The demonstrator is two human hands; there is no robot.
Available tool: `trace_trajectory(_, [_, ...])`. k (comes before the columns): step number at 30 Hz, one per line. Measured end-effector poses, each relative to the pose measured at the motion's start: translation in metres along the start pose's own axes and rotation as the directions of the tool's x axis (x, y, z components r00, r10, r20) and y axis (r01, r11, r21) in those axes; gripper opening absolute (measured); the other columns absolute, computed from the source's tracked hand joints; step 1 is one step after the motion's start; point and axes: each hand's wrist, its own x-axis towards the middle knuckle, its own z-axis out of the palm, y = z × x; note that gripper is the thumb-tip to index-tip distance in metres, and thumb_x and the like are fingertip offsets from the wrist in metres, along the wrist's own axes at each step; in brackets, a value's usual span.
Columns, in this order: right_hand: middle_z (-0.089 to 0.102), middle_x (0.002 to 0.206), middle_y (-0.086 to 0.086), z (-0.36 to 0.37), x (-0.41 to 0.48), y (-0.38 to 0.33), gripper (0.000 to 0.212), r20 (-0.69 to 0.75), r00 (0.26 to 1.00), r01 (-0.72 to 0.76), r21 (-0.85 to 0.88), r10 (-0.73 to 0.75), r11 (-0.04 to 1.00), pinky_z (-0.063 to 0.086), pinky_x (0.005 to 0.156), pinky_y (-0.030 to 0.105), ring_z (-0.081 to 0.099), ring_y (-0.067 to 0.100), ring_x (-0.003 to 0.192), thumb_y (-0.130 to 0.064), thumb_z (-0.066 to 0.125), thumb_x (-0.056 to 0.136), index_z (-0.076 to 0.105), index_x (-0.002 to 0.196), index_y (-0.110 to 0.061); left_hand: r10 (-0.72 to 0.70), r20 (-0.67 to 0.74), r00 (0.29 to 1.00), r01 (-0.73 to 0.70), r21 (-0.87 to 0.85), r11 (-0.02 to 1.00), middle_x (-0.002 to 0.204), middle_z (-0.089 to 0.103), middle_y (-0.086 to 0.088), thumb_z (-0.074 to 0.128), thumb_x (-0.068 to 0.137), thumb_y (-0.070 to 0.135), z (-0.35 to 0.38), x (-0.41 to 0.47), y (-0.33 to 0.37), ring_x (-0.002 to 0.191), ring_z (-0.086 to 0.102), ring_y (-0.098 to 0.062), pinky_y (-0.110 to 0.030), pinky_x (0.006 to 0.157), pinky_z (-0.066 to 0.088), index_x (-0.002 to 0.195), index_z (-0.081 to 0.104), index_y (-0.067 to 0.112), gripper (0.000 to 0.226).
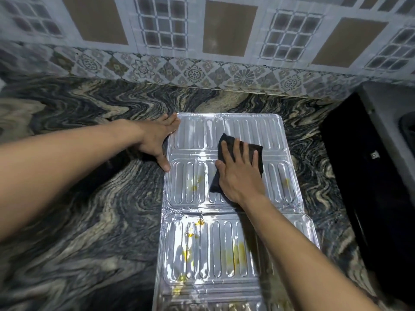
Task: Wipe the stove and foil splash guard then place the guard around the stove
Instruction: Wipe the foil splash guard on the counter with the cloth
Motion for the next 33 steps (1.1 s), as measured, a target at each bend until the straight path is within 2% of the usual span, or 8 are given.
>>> trace_trajectory(3, [-0.003, 0.167, 0.004, 0.002, 0.001, -0.02, 0.056, 0.02, 0.983, 0.184, -0.013, -0.184, 0.983, -0.007, 0.121, 0.05, -0.008, 0.028, 0.152, -0.042, 0.016, 0.106, 0.001, 0.158, -0.027, -0.001, 0.009, 1.0, 0.001, -0.015, 1.0, 0.16, -0.03, -0.001, 0.075, 0.033, 0.082, 0.002, 0.001, 0.0, 0.149, -0.021, -0.022, -0.044, 0.124, 0.004, 0.152, -0.023, 0.016, 0.167])
trace_trajectory(6, [0.003, 0.166, -0.001, 0.004, -0.008, -0.04, 0.053, 0.084, 0.897, 0.433, 0.014, -0.433, 0.901, -0.006, 0.122, 0.049, -0.006, 0.025, 0.153, -0.037, 0.021, 0.107, 0.006, 0.158, -0.029, -0.003, 0.005, 1.0, 0.004, -0.028, 1.0, 0.159, -0.03, 0.001, 0.08, 0.039, 0.076, 0.003, 0.001, 0.0, 0.149, -0.022, -0.021, -0.043, 0.124, 0.003, 0.152, -0.023, 0.017, 0.164])
trace_trajectory(11, [0.011, 0.165, -0.006, 0.001, -0.033, -0.026, 0.048, 0.163, 0.801, 0.556, 0.157, -0.577, 0.816, -0.008, 0.123, 0.043, -0.003, 0.017, 0.153, -0.031, 0.027, 0.108, 0.02, 0.156, -0.036, -0.017, -0.002, 1.0, 0.017, -0.023, 1.0, 0.159, -0.031, 0.003, 0.083, 0.043, 0.072, 0.005, 0.002, -0.001, 0.148, -0.022, -0.021, -0.045, 0.123, 0.004, 0.152, -0.023, 0.019, 0.161])
trace_trajectory(18, [0.006, 0.165, -0.007, 0.006, -0.051, 0.011, 0.05, 0.067, 0.927, 0.359, 0.134, -0.37, 0.924, -0.012, 0.122, 0.037, -0.014, 0.003, 0.146, -0.04, 0.018, 0.107, 0.011, 0.156, -0.037, -0.03, -0.074, 0.997, 0.023, -0.091, 0.996, 0.161, -0.027, -0.003, 0.084, 0.045, 0.07, 0.01, -0.006, 0.002, 0.151, -0.012, -0.022, -0.045, 0.123, 0.009, 0.155, -0.017, 0.02, 0.157])
trace_trajectory(23, [0.009, 0.165, -0.008, 0.007, -0.054, 0.006, 0.05, 0.028, 0.95, 0.304, 0.129, -0.31, 0.944, -0.01, 0.122, 0.036, -0.006, 0.006, 0.15, -0.039, 0.015, 0.107, 0.01, 0.156, -0.035, 0.063, -0.229, 0.971, -0.103, -0.165, 0.981, 0.162, -0.02, 0.0, 0.066, 0.079, 0.064, 0.039, -0.051, 0.018, 0.152, -0.009, -0.02, -0.047, 0.123, 0.007, 0.156, -0.008, 0.021, 0.116])
trace_trajectory(27, [0.008, 0.165, -0.008, 0.005, -0.055, 0.004, 0.048, 0.028, 0.957, 0.284, 0.128, -0.29, 0.95, -0.009, 0.122, 0.039, -0.003, 0.011, 0.152, -0.04, 0.016, 0.108, 0.014, 0.156, -0.036, 0.092, -0.103, 0.99, -0.099, -0.064, 0.993, 0.151, -0.034, 0.006, 0.05, 0.047, 0.098, 0.061, -0.093, 0.048, 0.146, -0.021, -0.012, -0.044, 0.122, -0.002, 0.152, -0.02, 0.019, 0.149])
trace_trajectory(29, [0.005, 0.165, -0.009, 0.004, -0.055, 0.002, 0.05, 0.048, 0.956, 0.281, 0.128, -0.289, 0.951, -0.011, 0.122, 0.039, -0.004, 0.011, 0.152, -0.043, 0.016, 0.107, 0.012, 0.156, -0.037, 0.062, -0.052, 0.997, -0.062, -0.002, 0.998, 0.153, -0.034, 0.004, 0.046, 0.041, 0.1, 0.073, -0.096, 0.055, 0.148, -0.022, -0.015, -0.051, 0.122, -0.001, 0.151, -0.022, 0.017, 0.154])
trace_trajectory(33, [-0.002, 0.166, -0.004, 0.001, -0.055, 0.014, 0.055, 0.082, 0.98, 0.176, 0.1, -0.184, 0.979, -0.011, 0.122, 0.042, -0.009, 0.016, 0.152, -0.046, 0.015, 0.106, 0.003, 0.158, -0.033, 0.023, -0.027, 0.999, -0.024, -0.069, 0.997, 0.15, -0.035, 0.009, 0.056, 0.04, 0.094, 0.075, -0.092, 0.058, 0.149, -0.02, -0.014, -0.056, 0.12, -0.002, 0.152, -0.022, 0.017, 0.156])
